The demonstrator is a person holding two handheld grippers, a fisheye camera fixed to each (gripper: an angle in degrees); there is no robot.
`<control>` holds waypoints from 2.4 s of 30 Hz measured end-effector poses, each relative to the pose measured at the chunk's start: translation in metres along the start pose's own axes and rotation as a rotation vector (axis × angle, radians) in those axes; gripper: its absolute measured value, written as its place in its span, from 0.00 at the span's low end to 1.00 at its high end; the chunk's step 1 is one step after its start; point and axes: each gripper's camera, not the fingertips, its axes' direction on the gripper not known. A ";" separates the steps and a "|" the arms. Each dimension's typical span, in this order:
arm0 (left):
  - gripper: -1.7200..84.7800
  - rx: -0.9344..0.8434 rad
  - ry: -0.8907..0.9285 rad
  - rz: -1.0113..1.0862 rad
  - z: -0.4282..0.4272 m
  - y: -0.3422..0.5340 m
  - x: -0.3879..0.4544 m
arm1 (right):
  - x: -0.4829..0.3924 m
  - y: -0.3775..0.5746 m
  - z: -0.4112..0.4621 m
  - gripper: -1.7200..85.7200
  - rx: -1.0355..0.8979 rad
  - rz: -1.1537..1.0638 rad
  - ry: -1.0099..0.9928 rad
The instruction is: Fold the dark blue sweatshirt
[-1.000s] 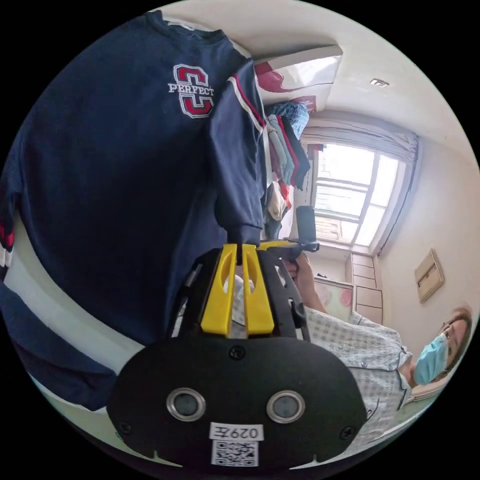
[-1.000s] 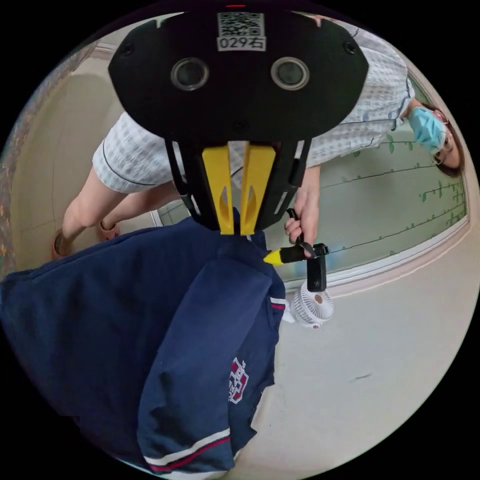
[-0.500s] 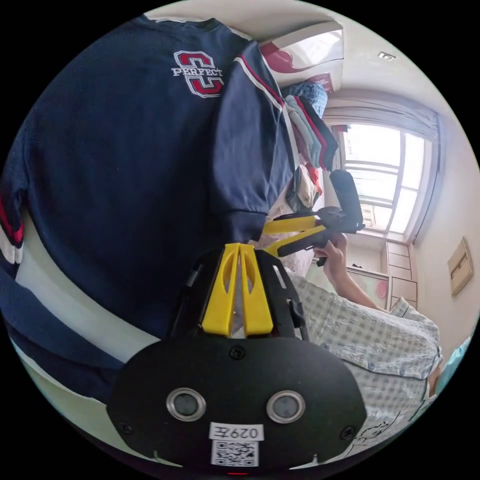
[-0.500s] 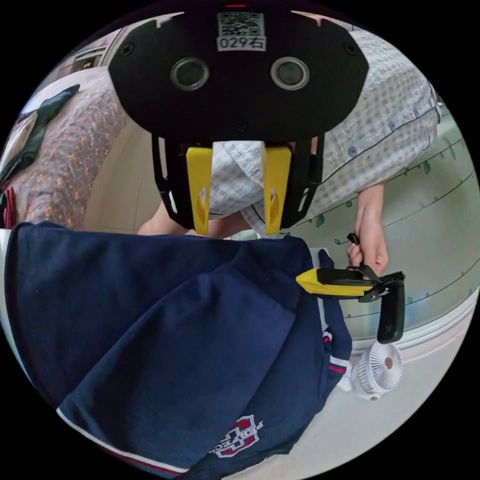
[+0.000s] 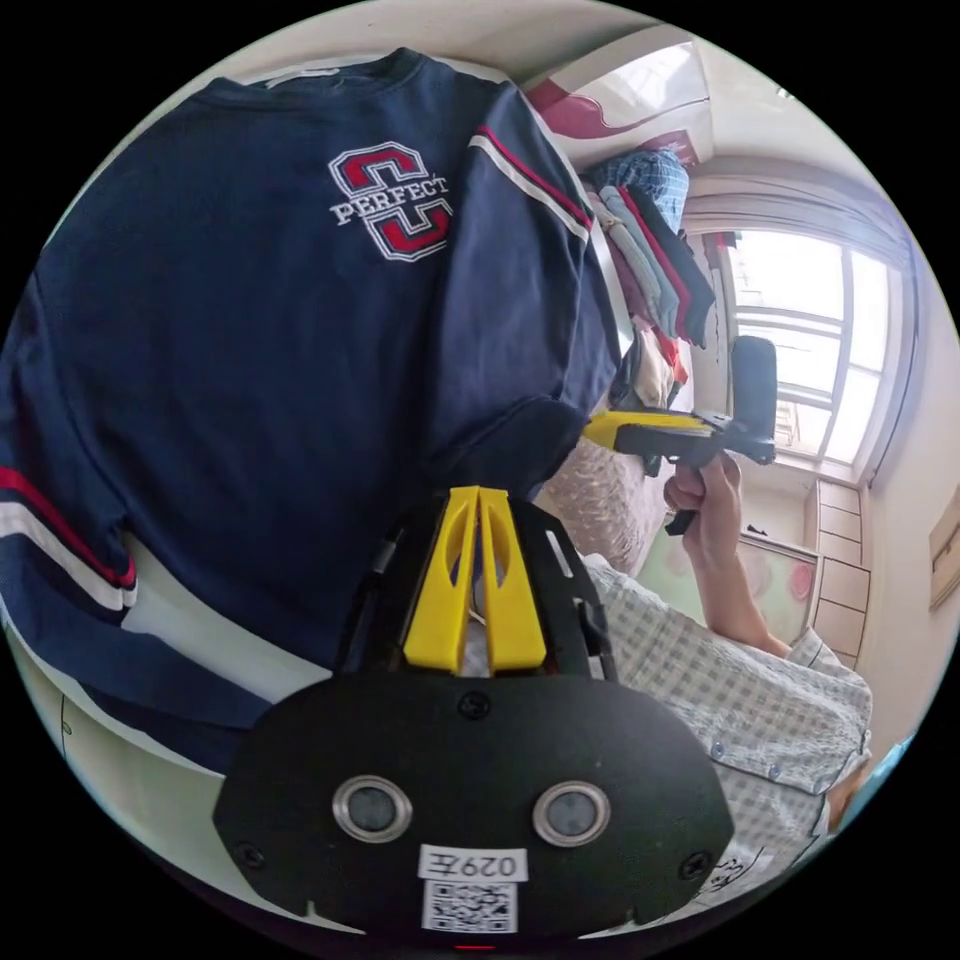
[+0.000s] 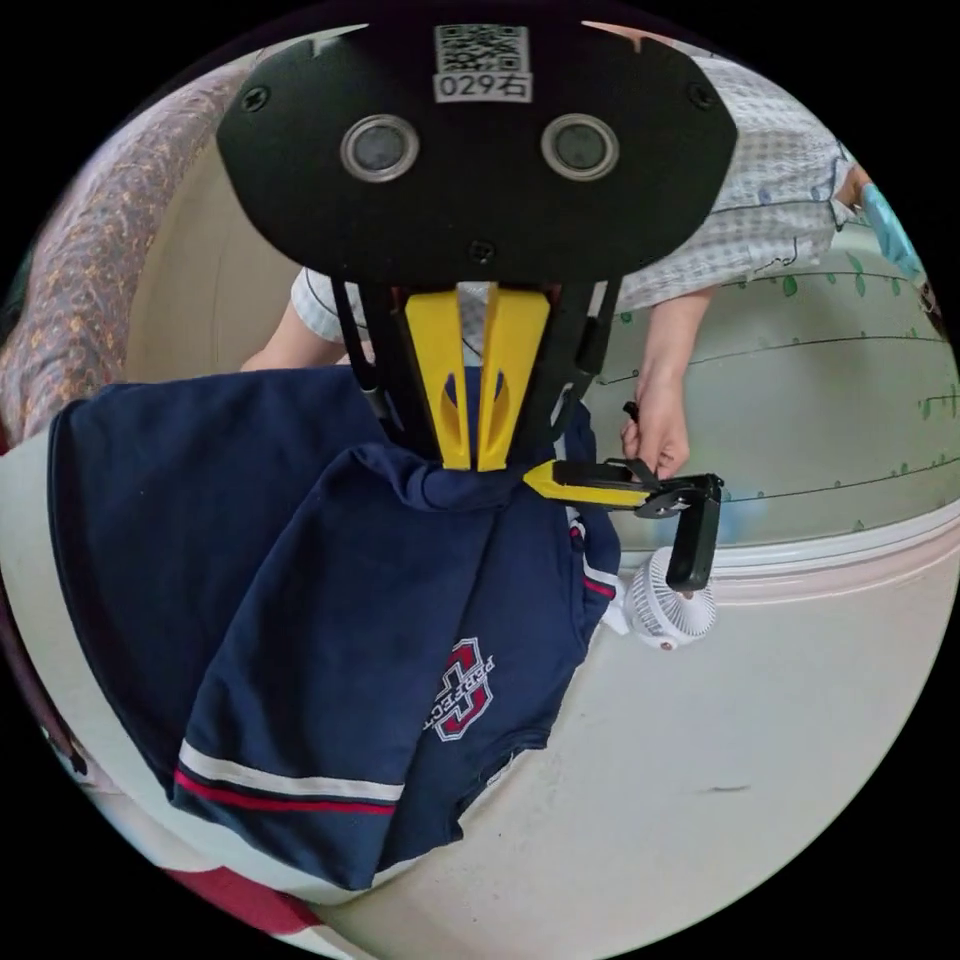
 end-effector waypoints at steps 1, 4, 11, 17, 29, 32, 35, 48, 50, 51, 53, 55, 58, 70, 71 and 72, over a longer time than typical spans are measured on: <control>0.01 0.017 -0.002 -0.001 -0.003 0.002 0.001 | 0.004 -0.006 0.000 0.02 0.004 0.012 -0.013; 0.01 0.030 0.012 -0.013 -0.006 0.009 -0.002 | 0.009 -0.016 -0.003 0.02 0.010 -0.009 -0.072; 0.01 0.114 0.097 -0.073 -0.015 0.027 -0.022 | 0.017 0.001 -0.019 0.02 0.104 -0.048 -0.175; 0.01 0.079 0.114 -0.035 -0.002 0.014 -0.009 | 0.000 -0.003 0.058 0.02 -0.318 -0.014 -0.195; 0.01 -0.026 0.002 0.118 0.058 -0.032 0.052 | -0.041 0.029 0.090 0.01 -0.185 0.005 -0.011; 0.01 -0.176 -0.140 0.100 0.093 -0.045 0.059 | -0.056 0.031 0.121 0.01 -0.265 -0.029 0.064; 0.01 -0.009 -0.133 0.161 0.080 -0.026 0.093 | -0.094 0.052 0.110 0.01 -0.112 -0.138 0.034; 0.01 -0.047 -0.404 0.094 0.168 -0.039 0.107 | -0.191 0.052 0.162 0.01 -0.149 -0.175 0.374; 0.01 -0.083 -0.475 0.153 0.195 -0.042 0.107 | -0.195 0.042 0.186 0.01 -0.259 -0.146 0.479; 0.01 -0.058 -0.503 0.162 0.195 -0.042 0.111 | -0.202 0.036 0.197 0.01 -0.328 -0.143 0.503; 0.01 -0.088 -0.495 0.139 0.195 -0.046 0.114 | -0.233 0.029 0.197 0.01 -0.369 -0.197 0.467; 0.01 -0.096 -0.512 0.148 0.196 -0.049 0.122 | -0.290 0.019 0.184 0.01 -0.465 -0.244 0.502; 0.01 -0.106 -0.528 0.153 0.197 -0.053 0.131 | -0.364 0.010 0.166 0.01 -0.692 -0.224 0.552; 0.01 -0.127 -0.475 0.141 0.185 -0.060 0.140 | -0.633 0.079 0.185 0.01 -0.936 -0.560 0.953; 0.01 -0.129 -0.479 0.143 0.184 -0.060 0.141 | -0.638 0.082 0.190 0.01 -0.953 -0.563 0.955; 0.01 -0.128 -0.479 0.142 0.183 -0.060 0.142 | -0.645 0.088 0.201 0.01 -0.991 -0.565 0.966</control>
